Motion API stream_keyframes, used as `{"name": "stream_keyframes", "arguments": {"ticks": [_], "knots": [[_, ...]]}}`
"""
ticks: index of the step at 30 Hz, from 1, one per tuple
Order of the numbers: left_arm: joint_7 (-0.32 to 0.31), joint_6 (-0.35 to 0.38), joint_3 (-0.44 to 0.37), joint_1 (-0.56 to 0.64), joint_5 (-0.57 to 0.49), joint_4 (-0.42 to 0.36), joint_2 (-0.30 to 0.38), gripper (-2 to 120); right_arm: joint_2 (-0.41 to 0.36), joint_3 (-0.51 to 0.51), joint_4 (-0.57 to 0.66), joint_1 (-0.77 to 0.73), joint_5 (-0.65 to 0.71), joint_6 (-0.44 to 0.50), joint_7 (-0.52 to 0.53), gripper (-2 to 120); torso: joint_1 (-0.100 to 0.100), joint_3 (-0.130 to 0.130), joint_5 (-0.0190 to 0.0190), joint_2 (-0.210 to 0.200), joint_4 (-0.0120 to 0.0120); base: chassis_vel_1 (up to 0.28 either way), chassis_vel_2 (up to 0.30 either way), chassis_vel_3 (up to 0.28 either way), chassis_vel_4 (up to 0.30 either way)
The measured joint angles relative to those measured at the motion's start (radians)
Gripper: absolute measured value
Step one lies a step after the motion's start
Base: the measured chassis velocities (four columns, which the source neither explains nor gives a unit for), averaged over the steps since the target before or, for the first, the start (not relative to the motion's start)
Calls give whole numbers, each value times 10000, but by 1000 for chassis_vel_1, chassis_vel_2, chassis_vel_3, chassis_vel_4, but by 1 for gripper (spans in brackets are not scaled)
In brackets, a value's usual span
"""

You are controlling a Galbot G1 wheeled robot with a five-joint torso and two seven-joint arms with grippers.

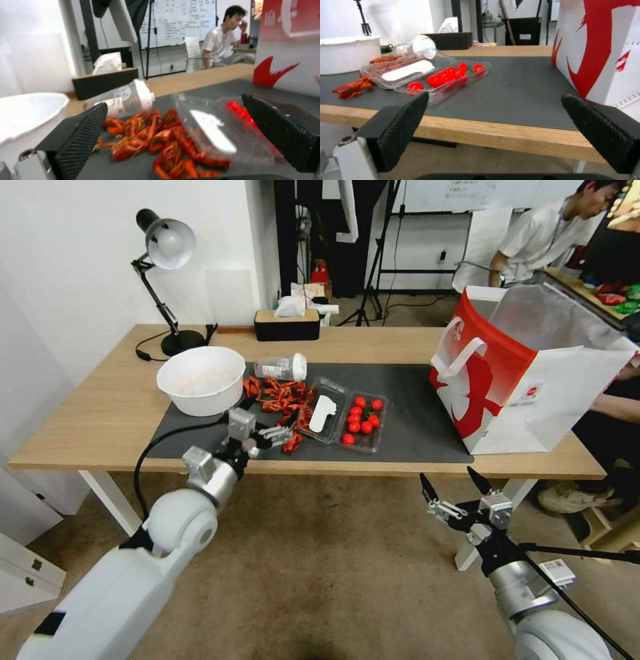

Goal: Pick up the trash from the table and place it into the takeout bag.

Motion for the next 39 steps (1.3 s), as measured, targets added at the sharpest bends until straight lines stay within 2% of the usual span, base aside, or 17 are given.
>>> {"name": "stream_keyframes", "arguments": {"ticks": [12, 24, 39], "knots": [[-337, -754, -1316, 1883, 1355, 78, -724, 100, -340, 49, 45, 40, 227, -205, -170, 100, 1, 0, 1, -1, 2, 0, 0, 0, 0], [-884, -1080, -2195, 3472, 1667, -132, -1308, 100, -324, -70, -52, 108, 231, -234, -131, 100, 2, 0, 0, -1, 2, 0, 0, 0, 0], [-941, -1314, -2472, 4250, 1712, -264, -1672, 100, -282, -316, -144, 301, 205, -207, -121, 100, 1, 1, 1, -1, 2, 0, 0, 0, 0]]}}
